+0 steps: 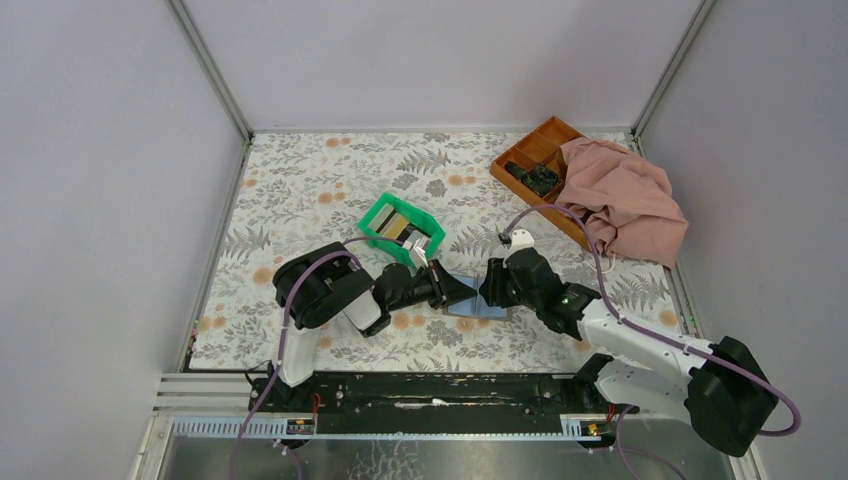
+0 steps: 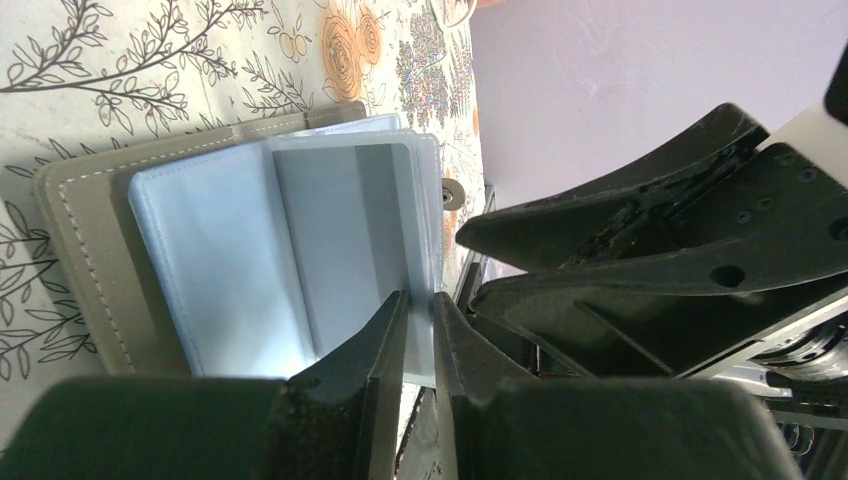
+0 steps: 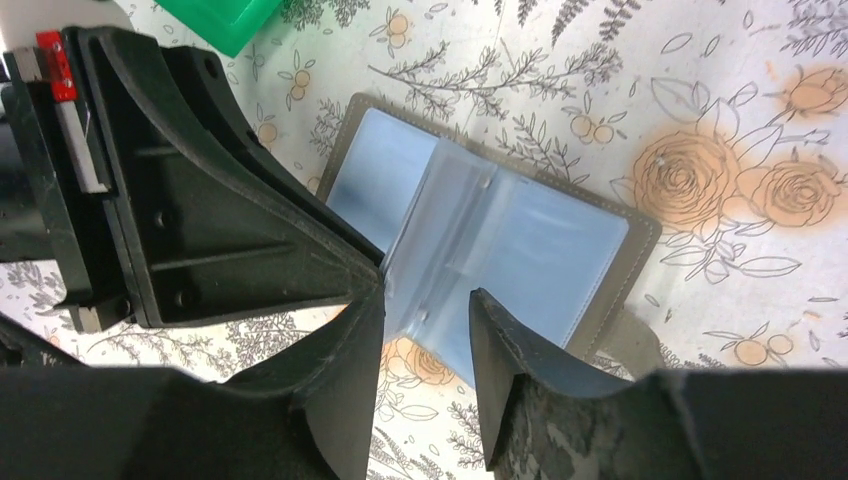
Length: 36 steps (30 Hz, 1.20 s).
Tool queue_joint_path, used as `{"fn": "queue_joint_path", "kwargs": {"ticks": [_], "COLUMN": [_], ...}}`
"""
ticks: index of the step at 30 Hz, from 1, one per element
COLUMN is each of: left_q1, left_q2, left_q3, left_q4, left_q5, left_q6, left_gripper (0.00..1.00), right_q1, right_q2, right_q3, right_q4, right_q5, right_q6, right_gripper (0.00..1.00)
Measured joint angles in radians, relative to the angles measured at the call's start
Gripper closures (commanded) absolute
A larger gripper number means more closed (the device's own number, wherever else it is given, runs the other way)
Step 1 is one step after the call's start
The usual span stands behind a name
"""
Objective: Take the credit cards out of the card holder
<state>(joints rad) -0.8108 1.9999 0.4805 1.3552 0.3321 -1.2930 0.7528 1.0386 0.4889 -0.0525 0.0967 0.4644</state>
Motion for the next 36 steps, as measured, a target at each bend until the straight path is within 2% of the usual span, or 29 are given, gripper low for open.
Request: {"fn": "queue_joint_path", "kwargs": {"ticks": [15, 36], "left_q1": [0.000, 0.000], "left_q2": [0.004, 0.004], "left_q3": [-0.002, -0.002], "left_q4": [0.010, 0.011], "left_q5": [0.002, 0.002], "left_q6": [-0.001, -0.003], "left_gripper": [0.79, 0.80], "right_q1": [-0.017, -0.042], "right_q2": [0.131, 0.160], "right_q3": [0.095, 0.097], "right_q4": [-0.004, 0.008], "right_q5": [0.027, 0.017], "right_q6": [-0.050, -0.057], "right_gripper": [0.52, 0.52]}}
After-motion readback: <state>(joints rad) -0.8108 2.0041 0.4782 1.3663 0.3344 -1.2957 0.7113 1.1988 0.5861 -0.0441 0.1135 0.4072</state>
